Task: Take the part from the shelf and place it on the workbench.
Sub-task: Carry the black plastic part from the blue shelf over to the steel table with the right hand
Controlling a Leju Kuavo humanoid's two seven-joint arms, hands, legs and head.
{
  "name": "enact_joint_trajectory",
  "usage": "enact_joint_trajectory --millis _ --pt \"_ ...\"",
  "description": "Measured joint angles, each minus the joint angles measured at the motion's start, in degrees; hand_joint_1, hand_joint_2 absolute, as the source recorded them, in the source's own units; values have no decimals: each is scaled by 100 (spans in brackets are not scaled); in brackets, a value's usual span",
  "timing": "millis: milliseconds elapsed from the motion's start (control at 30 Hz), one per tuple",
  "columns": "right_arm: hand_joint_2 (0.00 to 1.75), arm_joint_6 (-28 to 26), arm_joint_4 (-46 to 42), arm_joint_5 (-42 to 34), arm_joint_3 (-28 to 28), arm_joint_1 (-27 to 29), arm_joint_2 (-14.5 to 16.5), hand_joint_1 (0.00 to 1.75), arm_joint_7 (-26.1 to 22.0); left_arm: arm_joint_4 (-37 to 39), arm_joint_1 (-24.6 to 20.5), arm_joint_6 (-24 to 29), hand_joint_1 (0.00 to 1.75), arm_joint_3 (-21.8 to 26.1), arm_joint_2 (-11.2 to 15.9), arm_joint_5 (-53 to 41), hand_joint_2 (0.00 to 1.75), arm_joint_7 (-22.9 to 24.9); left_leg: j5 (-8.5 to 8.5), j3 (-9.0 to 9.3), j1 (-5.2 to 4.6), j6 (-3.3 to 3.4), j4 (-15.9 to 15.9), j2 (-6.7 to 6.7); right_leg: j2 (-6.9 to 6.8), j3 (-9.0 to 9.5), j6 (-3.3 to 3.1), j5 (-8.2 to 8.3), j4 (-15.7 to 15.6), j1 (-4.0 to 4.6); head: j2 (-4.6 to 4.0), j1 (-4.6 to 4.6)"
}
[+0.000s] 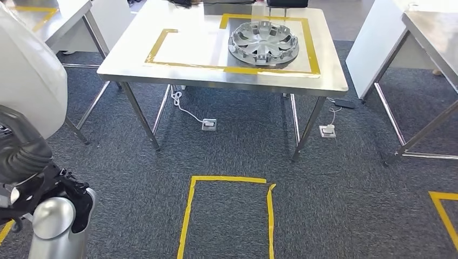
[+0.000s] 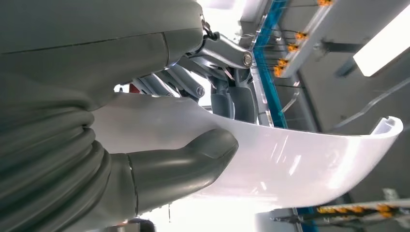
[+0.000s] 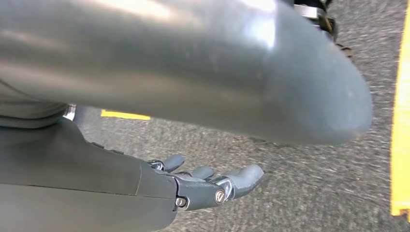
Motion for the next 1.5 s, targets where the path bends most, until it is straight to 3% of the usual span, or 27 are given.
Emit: enact_joint_trajectory --millis 67,133,167,233,267,300,333,400,433,500,633,700,767,800,833,867,933,967,1067,1133,1200,1267,1300,1333,1367,1433,1500 --pt "0 0 0 -1 1 1 -9 0 0 -3 8 1 175 2 4 0 175 2 -49 34 -2 101 -33 -20 -1 33 51 -18 16 3 0 16" --pt "0 1 -1 -1 2 -3 -20 0 -2 -10 0 1 175 3 6 -1 175 -2 -98 120 6 182 -51 -25 -1 -58 99 -100 278 -8 0 24" --pt "0 2 -1 -1 2 -10 -24 0 -2 -13 -3 0 175 4 4 -1 175 -3 -124 162 7 212 -60 -22 -1 -220 120 -200 571 -12 0 30" --pt "0 4 1 -1 2 -15 -24 0 -1 -11 -1 0 175 4 4 -2 175 -4 -186 210 -8 248 -60 -21 -1 -718 143 -465 1332 -15 0 40" --pt "0 5 1 -1 2 -7 -24 0 -1 -9 6 1 175 4 4 -2 175 -4 -219 238 -19 255 -60 -26 -1 -944 140 -532 1606 -14 0 39" --pt "0 5 1 -1 2 5 -25 0 0 -8 12 1 175 3 4 -4 175 -4 -256 277 -28 256 -60 -33 -1 -1085 129 -487 1695 -12 0 40" --pt "0 7 1 -1 2 14 -26 0 0 -8 16 1 175 3 3 -6 175 -4 -298 332 -37 253 -59 -40 -1 -1110 108 -307 1556 -8 0 40" --pt "0 9 1 -1 2 24 -31 0 -1 -8 18 1 175 4 -2 -14 175 -4 -391 457 -49 237 -62 -47 -1 -905 32 259 815 18 0 40" --pt "0 11 5 -1 2 23 -37 0 -2 -8 20 1 175 4 -4 -18 175 -4 -432 509 -56 221 -63 -50 -4 -796 -9 386 481 41 0 38" --pt "0 16 13 0 2 23 -48 0 -2 -10 32 1 175 5 -9 -25 175 -2 -485 559 -63 162 -54 -56 -1 -675 -74 407 158 80 0 44" --pt "0 33 18 2 1 46 -53 0 -3 -41 51 0 175 9 -14 -51 175 -5 -522 553 -73 36 211 -45 0 -459 -163 425 36 37 0 31" --pt "0 46 18 2 0 28 -57 0 -6 -54 52 -1 175 11 -15 -63 175 -6 -713 246 -58 -12 771 -29 0 -356 -204 375 12 18 0 2" --pt "0 55 19 2 0 25 -59 0 -5 -55 76 -1 175 14 -17 -68 175 -4 -974 -210 -41 -61 1384 -23 4 -297 -214 305 12 15 0 -7" --pt "0 58 19 2 0 32 -59 0 -5 -54 89 -1 175 14 -17 -68 175 -4 -1006 -364 -35 -73 1504 -22 5 -258 -210 267 12 15 0 -9" --pt "0 59 20 2 0 39 -59 0 -4 -54 94 -1 175 14 -17 -68 175 -4 -907 -425 -30 -77 1435 -20 6 -207 -201 225 13 12 0 -9" --pt "0 59 20 2 0 43 -59 0 -4 -54 94 -1 175 15 -17 -69 175 -3 -676 -385 -26 -78 1169 -18 8 -143 -187 179 14 7 0 -8" --pt "0 59 20 2 0 42 -60 0 -5 -51 95 0 175 17 -17 -70 175 -3 -151 -178 -24 -72 424 -10 10 -33 -144 79 21 2 0 -8" --pt "0 58 20 2 0 35 -60 0 -6 -49 96 0 175 19 -17 -70 175 -4 -21 -98 -31 -39 161 -4 11 -10 -113 39 25 6 0 -11" --pt "0 55 20 3 0 24 -62 0 -3 -46 111 0 175 21 -15 -63 175 0 0 -51 -47 128 -10 -12 12 -8 -15 0 47 27 0 -10" --pt "0 49 20 4 0 21 -66 0 -3 -52 119 1 175 21 -15 -60 175 -2 -4 2 -31 198 -29 -22 10 -97 35 -2 251 25 0 2" --pt "0 46 20 4 1 8 -68 0 -4 -56 121 0 175 21 -17 -61 175 -4 -48 67 -23 249 -45 -17 8 -458 81 -153 852 11 0 25" --pt "0 46 20 4 2 12 -68 0 -3 -55 129 -1 175 21 -17 -61 175 -4 -110 117 -30 278 -46 -15 7 -941 113 -437 1558 5 0 36" --pt "0 46 20 4 2 21 -68 0 -2 -54 134 -1 175 21 -17 -61 175 -4 -144 151 -36 282 -45 -18 7 -1108 115 -494 1738 5 0 36" --pt "0 46 20 4 1 28 -69 0 -2 -54 138 -1 175 21 -17 -60 175 -4 -179 194 -40 282 -45 -22 8 -1175 106 -420 1714 7 0 36" --pt "0 46 20 4 1 31 -69 0 -2 -54 140 -1 175 21 -18 -60 175 -4 -218 248 -46 276 -45 -26 8 -1134 84 -215 1476 11 0 38" --pt "0 44 21 4 1 30 -73 0 -3 -54 142 -1 175 21 -19 -60 175 -5 -298 363 -56 251 -44 -31 5 -860 7 292 678 44 0 39" --pt "0 42 22 4 2 21 -79 0 -2 -47 141 -1 175 21 -20 -57 175 -4 -362 411 -61 199 -49 -36 5 -670 -63 343 199 91 0 44"
